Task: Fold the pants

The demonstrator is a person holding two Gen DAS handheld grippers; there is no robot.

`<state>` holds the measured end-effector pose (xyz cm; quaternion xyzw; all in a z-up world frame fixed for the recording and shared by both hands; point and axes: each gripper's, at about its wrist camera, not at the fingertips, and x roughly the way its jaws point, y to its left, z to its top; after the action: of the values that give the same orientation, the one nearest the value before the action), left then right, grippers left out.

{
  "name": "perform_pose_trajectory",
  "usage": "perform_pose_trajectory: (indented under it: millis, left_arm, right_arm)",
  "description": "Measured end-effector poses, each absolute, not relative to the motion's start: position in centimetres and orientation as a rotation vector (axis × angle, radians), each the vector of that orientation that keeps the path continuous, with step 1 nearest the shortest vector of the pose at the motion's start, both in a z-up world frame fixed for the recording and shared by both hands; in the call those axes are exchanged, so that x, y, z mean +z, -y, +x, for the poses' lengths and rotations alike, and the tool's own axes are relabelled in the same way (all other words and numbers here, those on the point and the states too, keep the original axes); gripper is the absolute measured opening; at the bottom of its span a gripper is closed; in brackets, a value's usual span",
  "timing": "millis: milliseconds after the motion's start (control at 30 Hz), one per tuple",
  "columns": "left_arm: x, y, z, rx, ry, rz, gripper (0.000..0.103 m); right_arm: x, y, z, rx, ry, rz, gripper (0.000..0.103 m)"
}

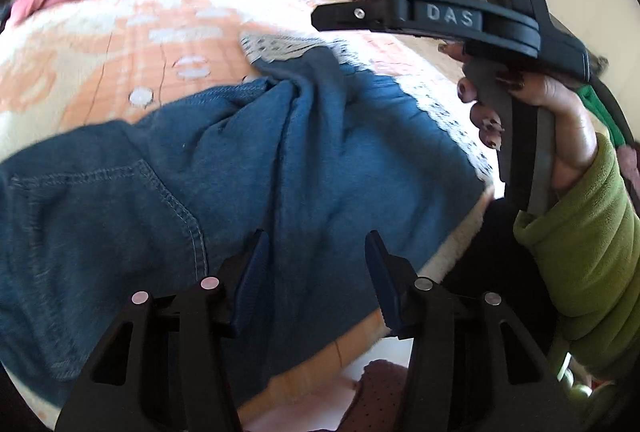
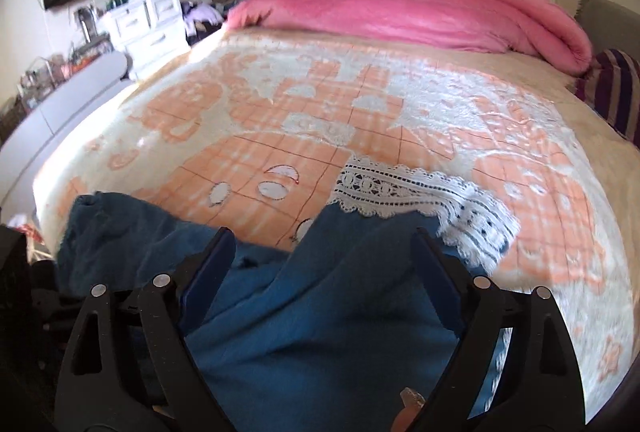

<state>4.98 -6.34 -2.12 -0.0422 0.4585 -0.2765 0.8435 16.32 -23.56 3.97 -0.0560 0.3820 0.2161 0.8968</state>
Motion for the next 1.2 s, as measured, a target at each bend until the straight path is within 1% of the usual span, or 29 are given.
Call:
perform_pose_trajectory:
  millis: [133, 167, 200, 267, 367, 500, 533, 567, 600, 633, 667, 700, 733, 867, 933, 967, 1000, 1133, 1200]
  left_arm:
    - [-2.8, 6.5, 6.4, -0.609, -0.964, -0.143, 0.048]
    - [-2.8, 6.5, 6.5, -0.615, -0.957, -0.144, 0.046]
    - [-2.9, 6.7, 6.6, -0.63, -0.946, -0.148, 0.034]
    - [-3.3, 6.9, 6.8, -0.665, -0.931, -0.175, 0.021]
    - [-3.8, 7.2, 6.6, -0.716, -0.907, -0.171, 0.018]
    - [-3.3, 7.8, 5.9, -0.755, -0.87, -0.123, 0.018]
    - [-3.3, 8.1, 5.7, -0.758, -0.865, -0.107, 0.018]
    - [-3.3, 8.3, 5.6, -0.757, -0.862, -0.094, 0.018]
    - [-3.3, 8.5, 5.5, -0.756, -0.859, -0.083, 0.018]
    - [-3.4, 8.6, 5.4, -0.757, -0.854, -0.076, 0.018]
    - [-3.3, 8.5, 5.3, -0.755, -0.849, -0.072, 0.018]
    - [-3.2, 8.4, 5.3, -0.752, -0.845, -0.07, 0.018]
    - [-3.0, 8.3, 5.0, -0.748, -0.839, -0.063, 0.018]
    - [-3.0, 8.0, 5.1, -0.727, -0.837, -0.06, 0.02]
    - [-2.9, 7.8, 5.0, -0.72, -0.832, -0.066, 0.029]
    - [-2.8, 7.6, 5.0, -0.718, -0.827, -0.068, 0.038]
    - [-3.0, 7.3, 5.1, -0.719, -0.823, -0.069, 0.043]
    - [-2.8, 7.1, 5.1, -0.699, -0.808, -0.059, 0.043]
    - [-2.8, 7.3, 5.0, -0.695, -0.811, -0.055, 0.041]
  right_arm:
    - [2.6, 22.1, 19.9, 0.405, -0.861, -0.159, 0.082]
    - [2.1, 21.6, 20.9, 0.398, -0.885, -0.165, 0.082]
    - [1.7, 21.2, 21.7, 0.391, -0.901, -0.169, 0.082]
    - [1.0, 20.4, 23.1, 0.377, -0.931, -0.181, 0.082]
    - [-0.3, 18.8, 24.8, 0.353, -0.961, -0.23, 0.082]
    - [-1.9, 17.4, 26.7, 0.307, -0.987, -0.267, 0.082]
    - [-2.4, 17.3, 27.2, 0.297, -0.994, -0.268, 0.08]
    - [-2.8, 17.4, 27.6, 0.285, -1.002, -0.264, 0.066]
    - [-3.4, 17.9, 28.0, 0.277, -1.017, -0.245, 0.057]
    - [-3.5, 18.4, 28.2, 0.274, -1.017, -0.221, 0.042]
    - [-3.4, 18.9, 28.2, 0.257, -1.006, -0.21, 0.022]
    - [-3.1, 19.5, 28.0, 0.245, -0.992, -0.208, 0.014]
    - [-2.6, 20.4, 27.6, 0.25, -0.973, -0.188, 0.004]
    - [0.2, 24.9, 24.8, 0.239, -0.888, -0.052, 0.004]
    - [1.5, 27.9, 23.0, 0.247, -0.861, 0.033, 0.004]
    - [1.9, 29.1, 22.2, 0.247, -0.85, 0.065, 0.004]
    - [2.4, 30.9, 20.9, 0.245, -0.836, 0.106, 0.004]
    - [3.7, 35.6, 17.1, 0.217, -0.804, 0.226, 0.004]
    - [3.9, 37.4, 15.3, 0.209, -0.792, 0.271, 0.004]
